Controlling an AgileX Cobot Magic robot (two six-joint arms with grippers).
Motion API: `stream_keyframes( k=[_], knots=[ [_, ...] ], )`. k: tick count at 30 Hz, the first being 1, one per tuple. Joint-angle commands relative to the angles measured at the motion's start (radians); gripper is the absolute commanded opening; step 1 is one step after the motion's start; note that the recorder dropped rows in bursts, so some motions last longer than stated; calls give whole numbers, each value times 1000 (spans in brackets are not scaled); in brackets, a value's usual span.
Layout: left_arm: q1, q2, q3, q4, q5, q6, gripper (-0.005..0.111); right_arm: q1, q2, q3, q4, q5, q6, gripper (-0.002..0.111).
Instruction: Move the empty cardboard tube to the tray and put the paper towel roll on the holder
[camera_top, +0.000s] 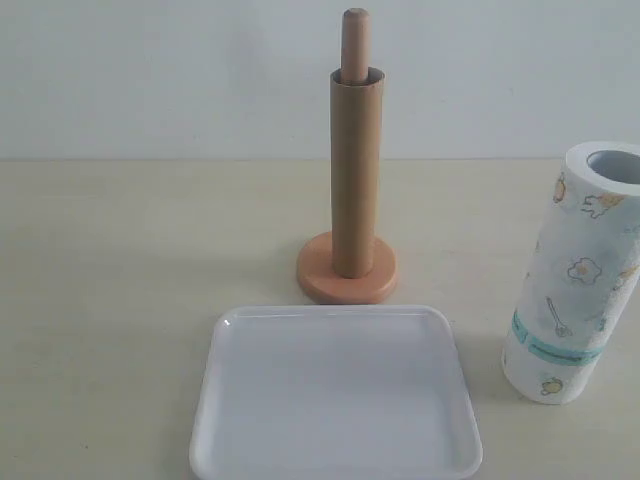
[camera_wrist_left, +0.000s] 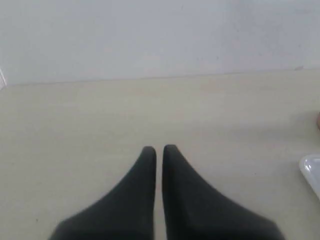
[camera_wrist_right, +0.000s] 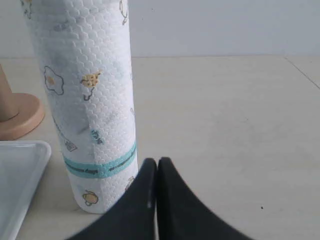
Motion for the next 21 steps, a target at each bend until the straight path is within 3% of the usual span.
stream_keyframes(
  k=[1, 7, 10, 16, 21],
  knots=[
    [-2, -4, 4, 3, -116, 4, 4, 2, -4, -1, 3, -4, -4, 0],
    [-2, -4, 4, 3, -414, -18, 4, 2, -4, -1, 3, -4, -4, 0],
    [-2, -4, -24, 3, -459, -76, 4, 2, -4, -1, 3, -4, -5, 0],
    [-2, 70, -245, 3, -271, -84, 4, 2, -4, -1, 3, -4, -3, 0],
    [-2, 241, -455, 3, 36, -75, 4, 2, -4, -1, 3, -4, -3, 0]
  ],
)
